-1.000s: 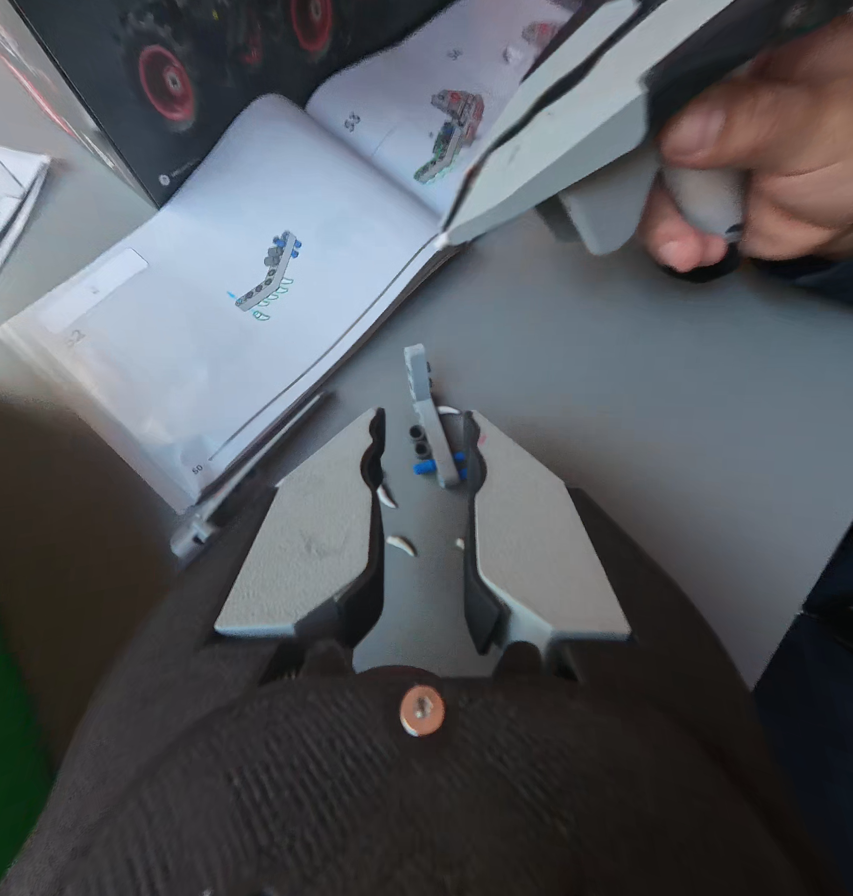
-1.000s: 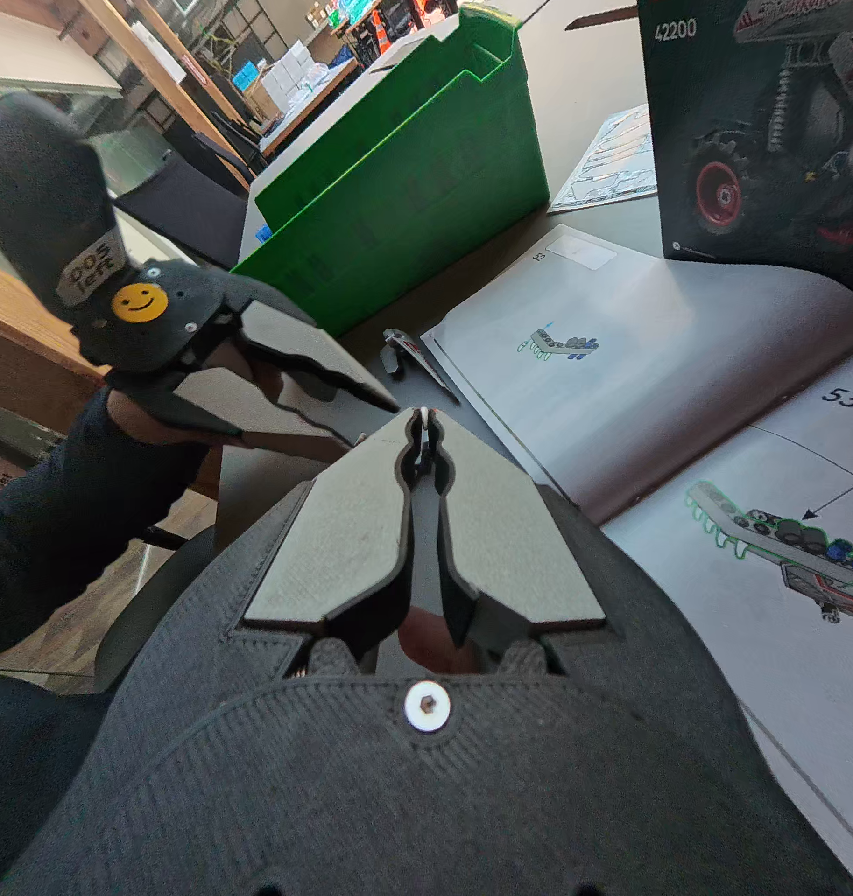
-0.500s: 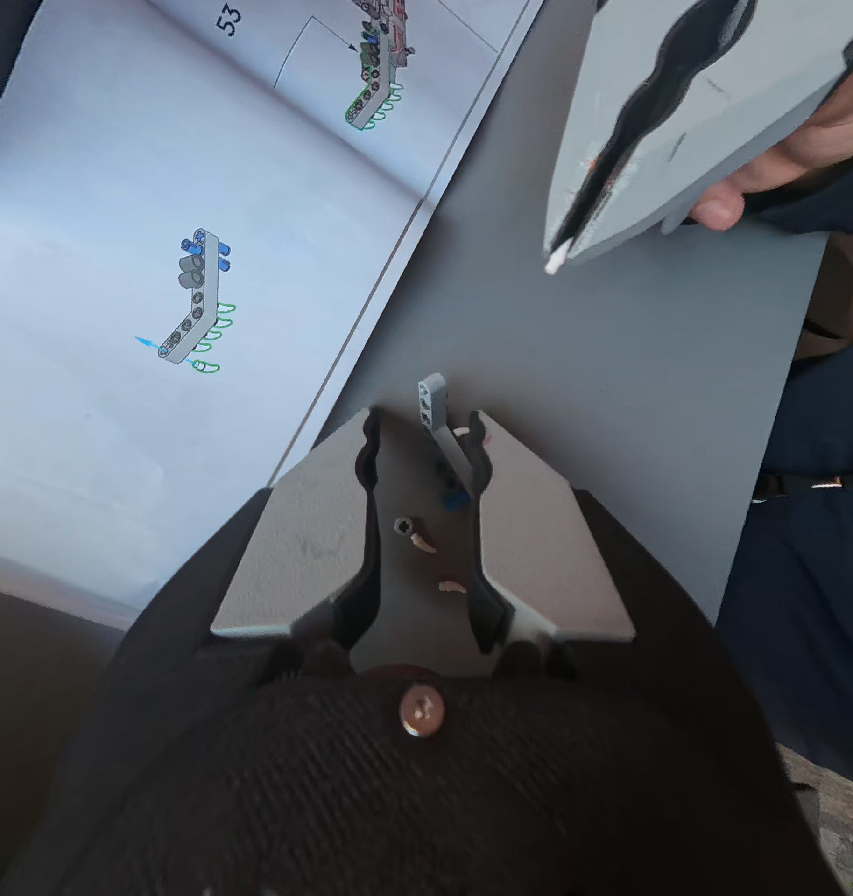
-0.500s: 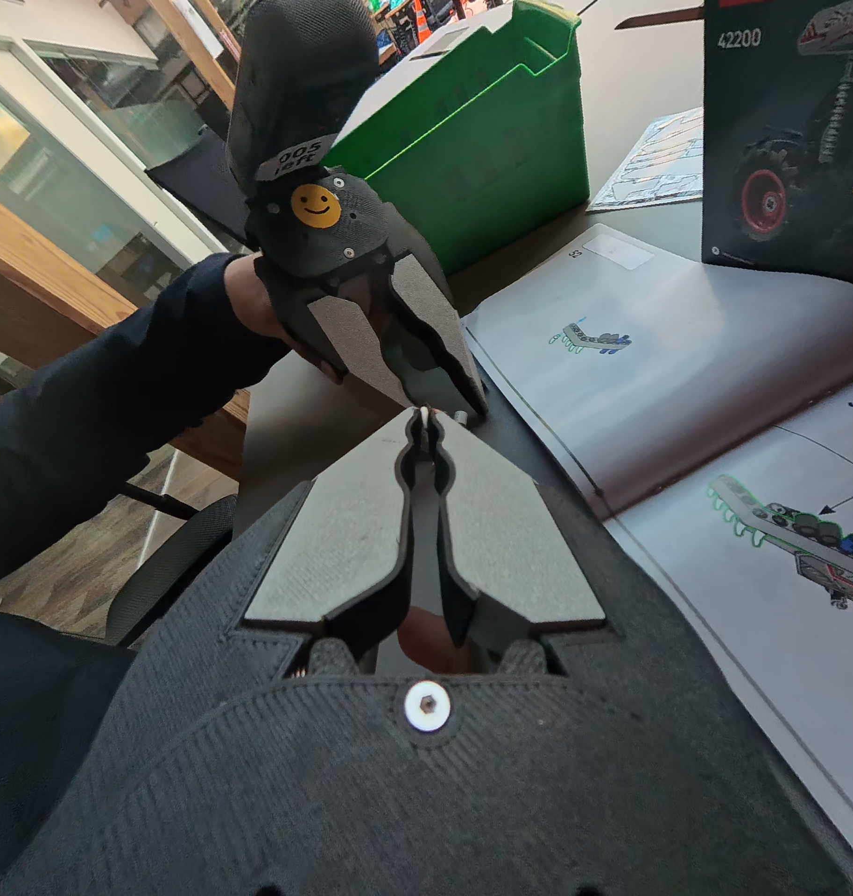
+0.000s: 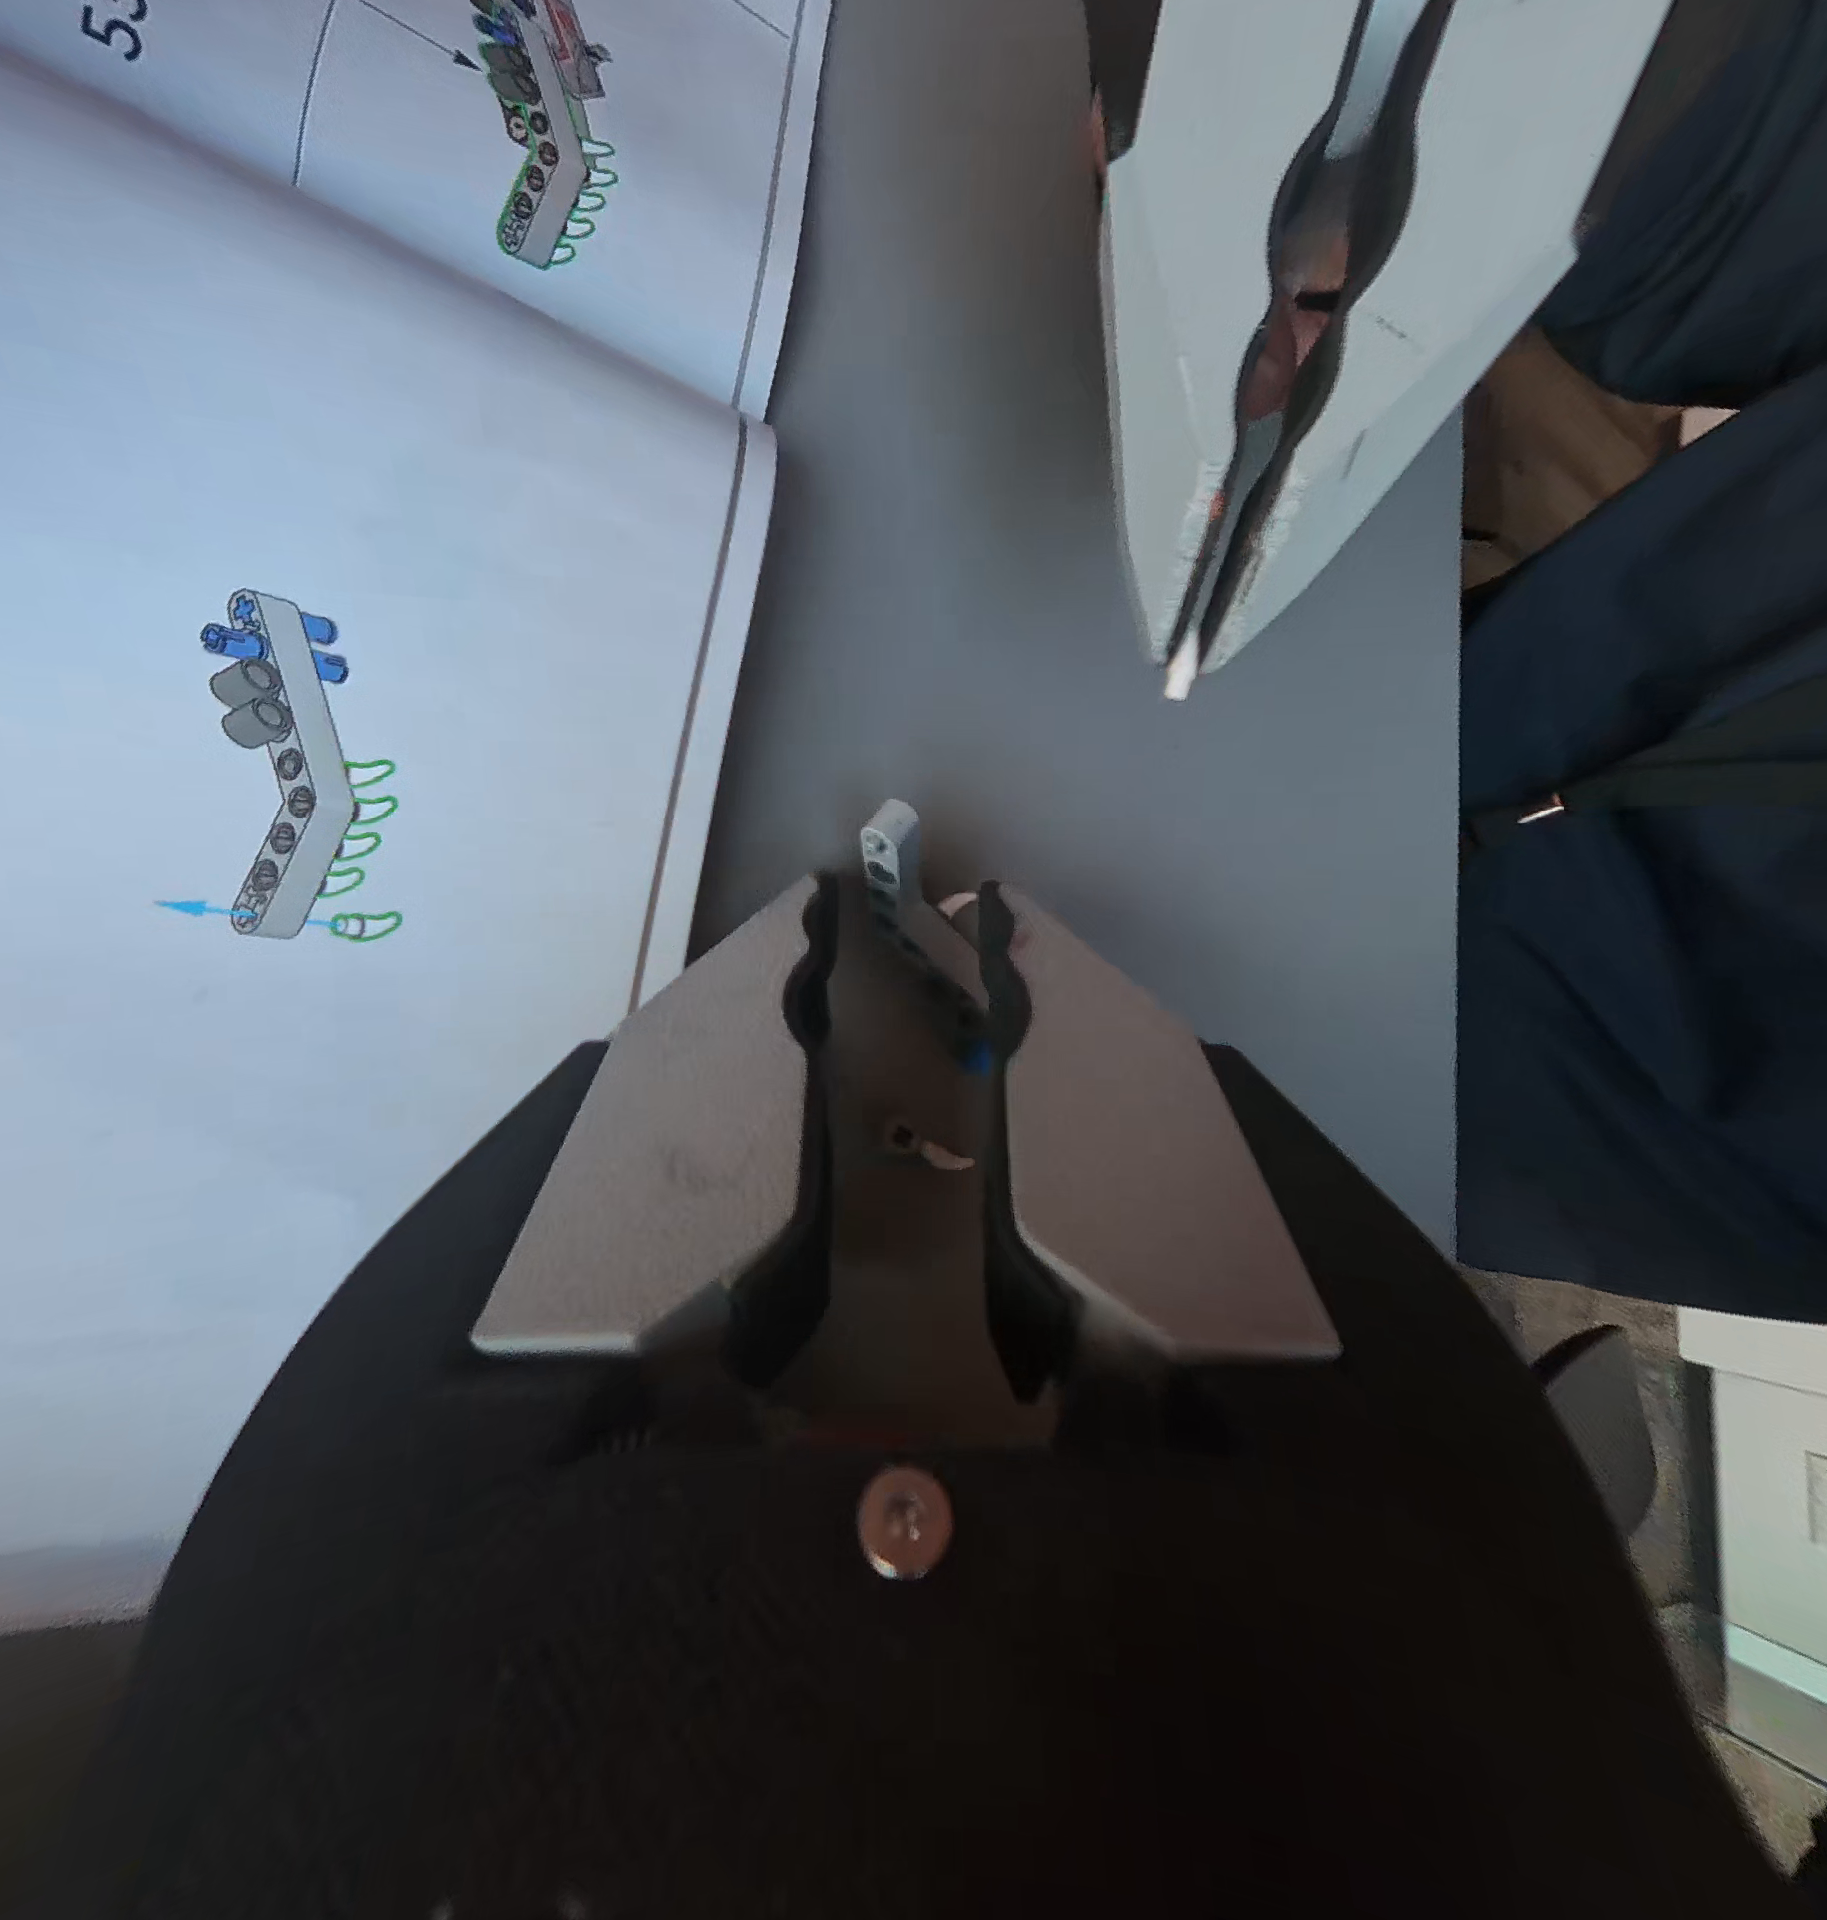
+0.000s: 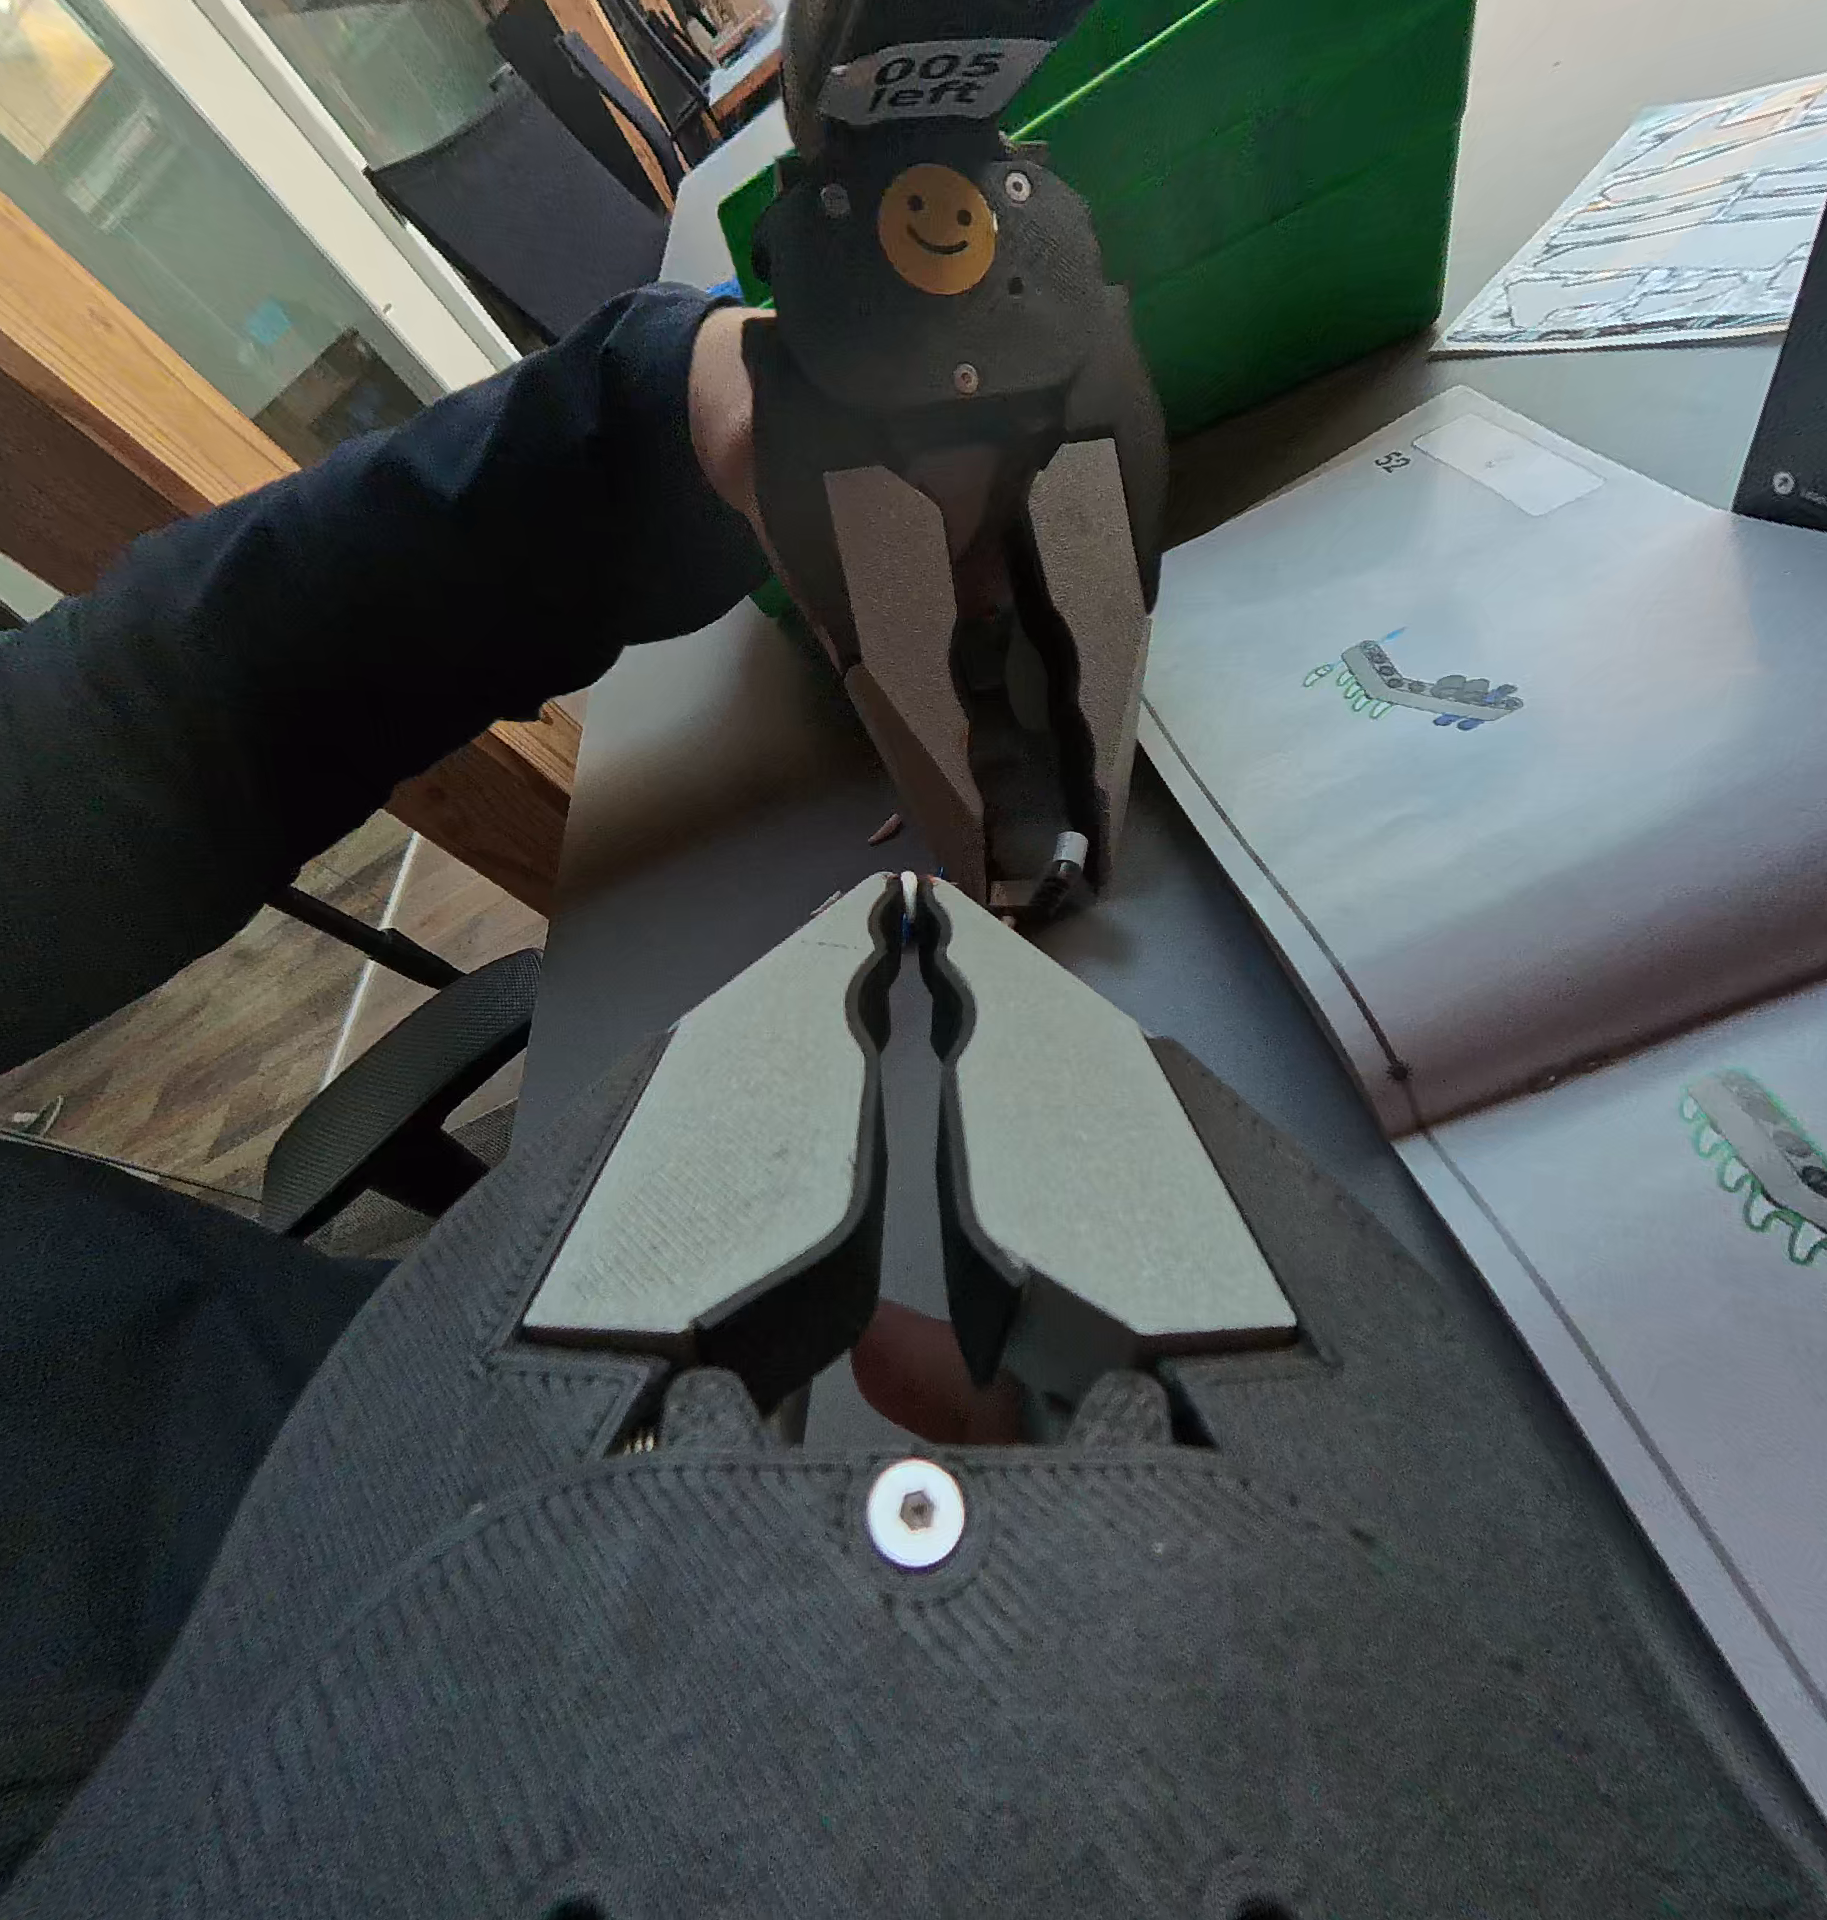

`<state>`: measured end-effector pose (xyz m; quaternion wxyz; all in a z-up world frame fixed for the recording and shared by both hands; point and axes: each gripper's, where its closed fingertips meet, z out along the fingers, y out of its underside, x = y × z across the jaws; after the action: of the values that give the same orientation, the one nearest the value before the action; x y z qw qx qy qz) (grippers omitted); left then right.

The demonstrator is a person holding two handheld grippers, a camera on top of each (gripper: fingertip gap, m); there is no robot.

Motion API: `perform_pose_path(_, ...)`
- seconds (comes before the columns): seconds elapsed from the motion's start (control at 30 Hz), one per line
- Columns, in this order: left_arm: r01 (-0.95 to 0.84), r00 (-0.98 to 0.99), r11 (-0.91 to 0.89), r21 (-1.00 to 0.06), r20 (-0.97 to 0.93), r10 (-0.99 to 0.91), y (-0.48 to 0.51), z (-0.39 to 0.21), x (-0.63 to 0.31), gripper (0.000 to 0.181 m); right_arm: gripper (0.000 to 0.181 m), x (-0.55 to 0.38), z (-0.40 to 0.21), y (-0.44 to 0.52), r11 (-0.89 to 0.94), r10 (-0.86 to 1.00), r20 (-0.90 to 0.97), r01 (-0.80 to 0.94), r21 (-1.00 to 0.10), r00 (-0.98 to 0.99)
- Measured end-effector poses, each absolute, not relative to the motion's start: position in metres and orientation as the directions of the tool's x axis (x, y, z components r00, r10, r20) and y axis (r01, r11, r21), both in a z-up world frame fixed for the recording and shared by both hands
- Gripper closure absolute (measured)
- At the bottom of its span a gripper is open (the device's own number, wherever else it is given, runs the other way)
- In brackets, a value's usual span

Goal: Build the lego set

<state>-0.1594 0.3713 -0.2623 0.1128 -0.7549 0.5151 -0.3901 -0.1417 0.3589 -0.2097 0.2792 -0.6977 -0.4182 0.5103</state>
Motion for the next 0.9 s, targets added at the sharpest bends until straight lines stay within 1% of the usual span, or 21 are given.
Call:
perform_pose_path(0.13, -0.712, 0.103, -0.437, -0.549, 0.534, -0.839, 0.366, -0.262, -0.156, 0.158, 0.181, -0.141, -0.208, 0.36, -0.507, 0.861, -0.494, 0.289, -0.812, 0.122)
perform_pose_path(0.23, -0.732, 0.101, -0.433, -0.526, 0.544, -0.833, 0.365, -0.263, -0.156, 0.165, 0.181, -0.141, -0.208, 0.36, -0.506, 0.861, -0.494, 0.289, -0.813, 0.119)
perform_pose_path(0.3, -0.743, 0.097, -0.42, -0.521, 0.537, -0.838, 0.362, -0.266, -0.158, 0.173, 0.181, -0.141, -0.208, 0.358, -0.504, 0.862, -0.494, 0.293, -0.812, 0.115)
perform_pose_path(0.4, -0.722, 0.104, -0.434, -0.538, 0.537, -0.837, 0.356, -0.265, -0.16, 0.173, 0.181, -0.142, -0.209, 0.355, -0.495, 0.866, -0.488, 0.309, -0.812, 0.106)
perform_pose_path(0.5, -0.681, 0.151, -0.43, -0.593, 0.46, -0.875, 0.353, -0.265, -0.164, 0.174, 0.181, -0.141, -0.216, 0.351, -0.482, 0.872, -0.478, 0.345, -0.805, 0.105)
perform_pose_path(0.57, -0.623, 0.222, -0.419, -0.66, 0.364, -0.904, 0.354, -0.26, -0.166, 0.175, 0.181, -0.14, -0.22, 0.348, -0.485, 0.869, -0.484, 0.367, -0.794, 0.101)
perform_pose_path(0.63, -0.521, 0.327, -0.406, -0.751, 0.263, -0.908, 0.354, -0.248, -0.167, 0.176, 0.181, -0.14, -0.222, 0.342, -0.487, 0.864, -0.498, 0.384, -0.785, 0.076)
perform_pose_path(0.73, -0.389, 0.506, -0.379, -0.84, 0.149, -0.849, 0.338, -0.235, -0.176, 0.176, 0.181, -0.144, -0.222, 0.326, -0.474, 0.858, -0.514, 0.416, -0.776, 0.02)
perform_pose_path(0.8, -0.273, 0.578, -0.377, -0.885, 0.162, -0.8, 0.314, -0.222, -0.178, 0.176, 0.181, -0.149, -0.219, 0.307, -0.48, 0.833, -0.551, 0.435, -0.762, -0.046)
perform_pose_path(0.87, -0.117, 0.59, -0.346, -0.931, 0.216, -0.778, 0.286, -0.201, -0.174, 0.176, 0.181, -0.154, -0.214, 0.282, -0.479, 0.795, -0.593, 0.468, -0.743, -0.128)
perform_pose_path(0.9, -0.069, 0.579, -0.323, -0.944, 0.226, -0.783, 0.271, -0.193, -0.171, 0.176, 0.181, -0.157, -0.214, 0.269, -0.469, 0.781, -0.604, 0.49, -0.735, -0.159)
